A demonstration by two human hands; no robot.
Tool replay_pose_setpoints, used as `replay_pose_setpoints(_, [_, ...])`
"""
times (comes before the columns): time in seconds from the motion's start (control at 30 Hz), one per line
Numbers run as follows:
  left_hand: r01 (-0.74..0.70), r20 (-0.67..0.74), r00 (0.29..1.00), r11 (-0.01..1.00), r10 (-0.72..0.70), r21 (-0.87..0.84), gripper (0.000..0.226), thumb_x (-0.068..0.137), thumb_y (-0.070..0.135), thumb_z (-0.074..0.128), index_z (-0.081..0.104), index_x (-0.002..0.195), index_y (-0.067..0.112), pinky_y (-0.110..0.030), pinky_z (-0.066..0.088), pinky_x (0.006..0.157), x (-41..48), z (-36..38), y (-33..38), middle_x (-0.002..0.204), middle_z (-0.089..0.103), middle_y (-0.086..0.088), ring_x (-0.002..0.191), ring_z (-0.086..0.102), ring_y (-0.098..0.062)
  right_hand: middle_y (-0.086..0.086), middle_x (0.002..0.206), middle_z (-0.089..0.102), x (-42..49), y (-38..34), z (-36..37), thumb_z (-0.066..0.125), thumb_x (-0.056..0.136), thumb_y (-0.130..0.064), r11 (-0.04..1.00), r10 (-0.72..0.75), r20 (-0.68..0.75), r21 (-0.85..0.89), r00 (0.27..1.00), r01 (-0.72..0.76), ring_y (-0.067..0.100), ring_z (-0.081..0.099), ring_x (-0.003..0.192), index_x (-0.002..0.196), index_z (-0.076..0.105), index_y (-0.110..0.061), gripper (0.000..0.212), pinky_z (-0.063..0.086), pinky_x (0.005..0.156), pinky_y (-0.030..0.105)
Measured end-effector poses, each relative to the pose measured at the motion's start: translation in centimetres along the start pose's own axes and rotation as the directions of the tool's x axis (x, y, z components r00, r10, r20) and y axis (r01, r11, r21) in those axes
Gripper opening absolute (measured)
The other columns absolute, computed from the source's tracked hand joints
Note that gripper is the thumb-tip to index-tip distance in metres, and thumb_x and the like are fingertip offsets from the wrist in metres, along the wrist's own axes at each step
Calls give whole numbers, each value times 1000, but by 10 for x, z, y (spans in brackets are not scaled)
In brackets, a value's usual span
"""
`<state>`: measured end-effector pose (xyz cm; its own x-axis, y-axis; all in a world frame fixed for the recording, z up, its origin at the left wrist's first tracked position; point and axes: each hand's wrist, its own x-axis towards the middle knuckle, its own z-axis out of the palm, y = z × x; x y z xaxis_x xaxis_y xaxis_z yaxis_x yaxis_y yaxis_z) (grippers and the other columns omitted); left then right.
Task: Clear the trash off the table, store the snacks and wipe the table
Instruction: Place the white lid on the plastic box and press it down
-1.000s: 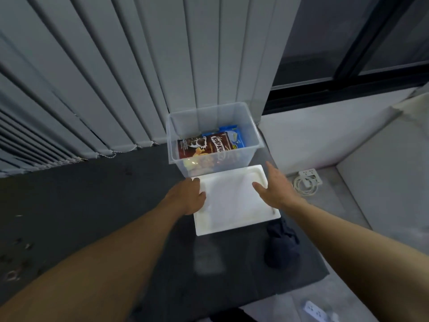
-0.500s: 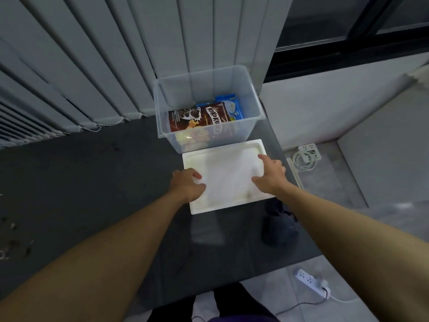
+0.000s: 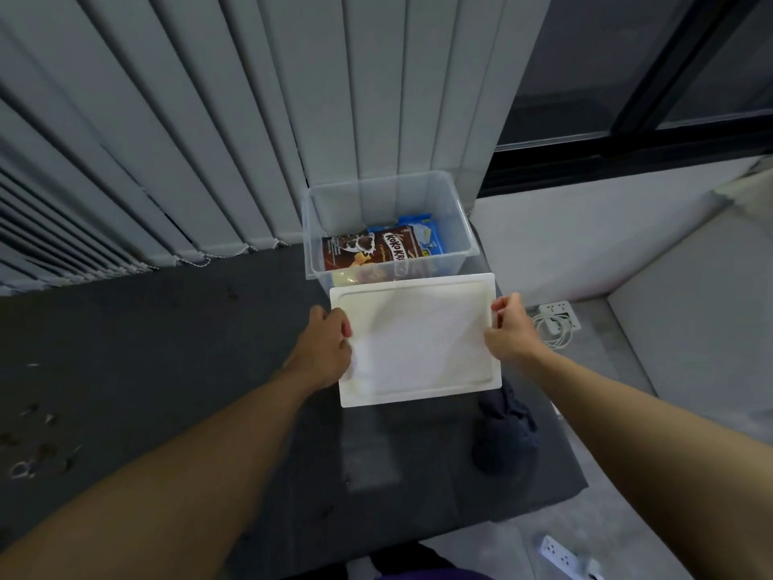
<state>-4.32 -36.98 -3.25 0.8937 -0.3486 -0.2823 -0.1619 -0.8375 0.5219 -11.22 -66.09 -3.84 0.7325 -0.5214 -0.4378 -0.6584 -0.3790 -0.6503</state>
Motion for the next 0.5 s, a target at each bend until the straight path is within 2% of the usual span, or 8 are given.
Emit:
replay_pose_setpoints(0.07, [-24, -41, 999, 1000, 24, -12, 14, 91, 10, 57, 49, 94, 21, -37, 54, 82, -2, -10, 4, 106, 39, 2, 84, 54, -15, 4, 95, 52, -1, -10, -4, 48, 82, 9, 999, -25, -15, 25, 1000, 25, 25, 54, 90, 106, 40, -17, 36, 48, 61, 32])
replay_pose_setpoints(0.17, [-57, -113, 992, 998, 55, -19, 13, 91, 12, 58, 49, 96, 20, -35, 53, 83, -2, -26, 10, 108, 39, 1, 85, 55, -16, 7, 101, 53, 3, -27, -10, 48, 82, 9, 996, -81, -31, 36, 996, 83, 28, 55, 97, 110, 41, -18, 39, 55, 81, 45])
replay_pose_setpoints(0.27, [-76, -210, 975, 996, 67, -37, 11, 91, 10, 56, 51, 100, 16, -33, 47, 80, 1, -42, 14, 109, 39, -1, 84, 55, -20, 7, 108, 54, 8, -47, -14, 50, 87, 9, 988, -148, -36, 38, 988, 149, 27, 55, 102, 115, 41, -20, 41, 55, 82, 40])
replay_pose_setpoints(0.37, [-53, -281, 959, 998, 38, -45, 14, 92, 9, 53, 53, 106, 14, -34, 42, 81, 7, -58, 19, 111, 40, -4, 84, 54, -25, 5, 119, 54, 16, -65, -14, 53, 91, 6, 979, -196, -38, 54, 980, 198, 27, 55, 110, 121, 41, -24, 44, 56, 92, 45])
replay_pose_setpoints(0.5, [-31, -313, 950, 999, 15, -45, 17, 93, 8, 50, 52, 109, 14, -32, 38, 83, 17, -74, 24, 117, 46, -8, 97, 56, -29, 3, 127, 54, 27, -81, -12, 54, 92, 4, 972, -231, -66, 37, 971, 234, 28, 54, 116, 129, 42, -25, 49, 52, 99, 48])
